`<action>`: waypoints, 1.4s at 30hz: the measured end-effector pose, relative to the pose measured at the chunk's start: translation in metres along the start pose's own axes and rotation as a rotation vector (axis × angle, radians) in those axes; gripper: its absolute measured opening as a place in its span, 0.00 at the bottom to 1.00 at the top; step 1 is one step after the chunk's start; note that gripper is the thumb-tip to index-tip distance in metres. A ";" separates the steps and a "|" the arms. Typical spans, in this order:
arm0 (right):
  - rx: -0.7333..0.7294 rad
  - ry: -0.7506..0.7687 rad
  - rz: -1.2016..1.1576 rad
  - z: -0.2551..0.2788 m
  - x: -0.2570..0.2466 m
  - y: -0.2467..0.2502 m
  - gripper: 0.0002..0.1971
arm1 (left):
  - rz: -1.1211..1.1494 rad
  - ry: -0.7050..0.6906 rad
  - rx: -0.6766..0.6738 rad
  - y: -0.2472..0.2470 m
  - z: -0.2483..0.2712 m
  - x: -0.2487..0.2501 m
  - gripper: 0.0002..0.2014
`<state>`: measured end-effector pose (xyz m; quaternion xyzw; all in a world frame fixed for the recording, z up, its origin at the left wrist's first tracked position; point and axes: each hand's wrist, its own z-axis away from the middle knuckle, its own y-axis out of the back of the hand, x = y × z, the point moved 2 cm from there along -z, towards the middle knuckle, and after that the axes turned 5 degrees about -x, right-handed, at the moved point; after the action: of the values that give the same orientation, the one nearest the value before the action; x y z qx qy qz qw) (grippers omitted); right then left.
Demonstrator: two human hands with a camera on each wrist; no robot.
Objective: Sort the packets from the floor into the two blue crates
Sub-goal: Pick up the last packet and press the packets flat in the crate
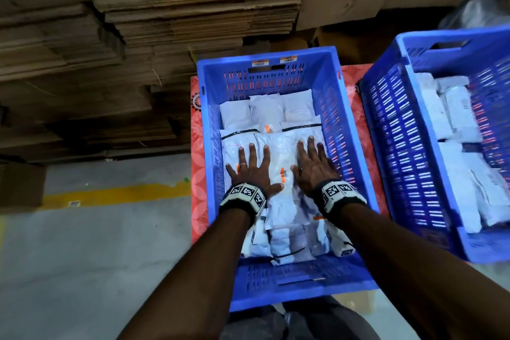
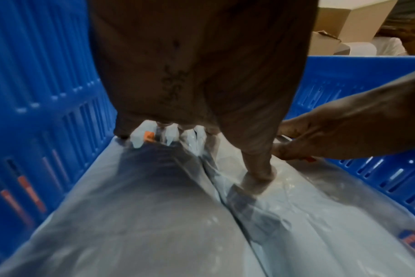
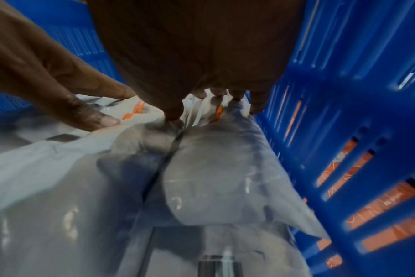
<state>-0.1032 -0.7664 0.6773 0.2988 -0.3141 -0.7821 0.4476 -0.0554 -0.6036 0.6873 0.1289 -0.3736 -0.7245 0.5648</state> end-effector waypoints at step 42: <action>0.445 -0.057 -0.022 -0.017 -0.002 -0.047 0.33 | 0.040 0.118 0.667 -0.041 -0.039 -0.008 0.30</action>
<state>-0.1139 -0.7493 0.6314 0.3712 -0.4881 -0.7068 0.3529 -0.0590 -0.6086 0.6303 0.3408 -0.5590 -0.5425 0.5264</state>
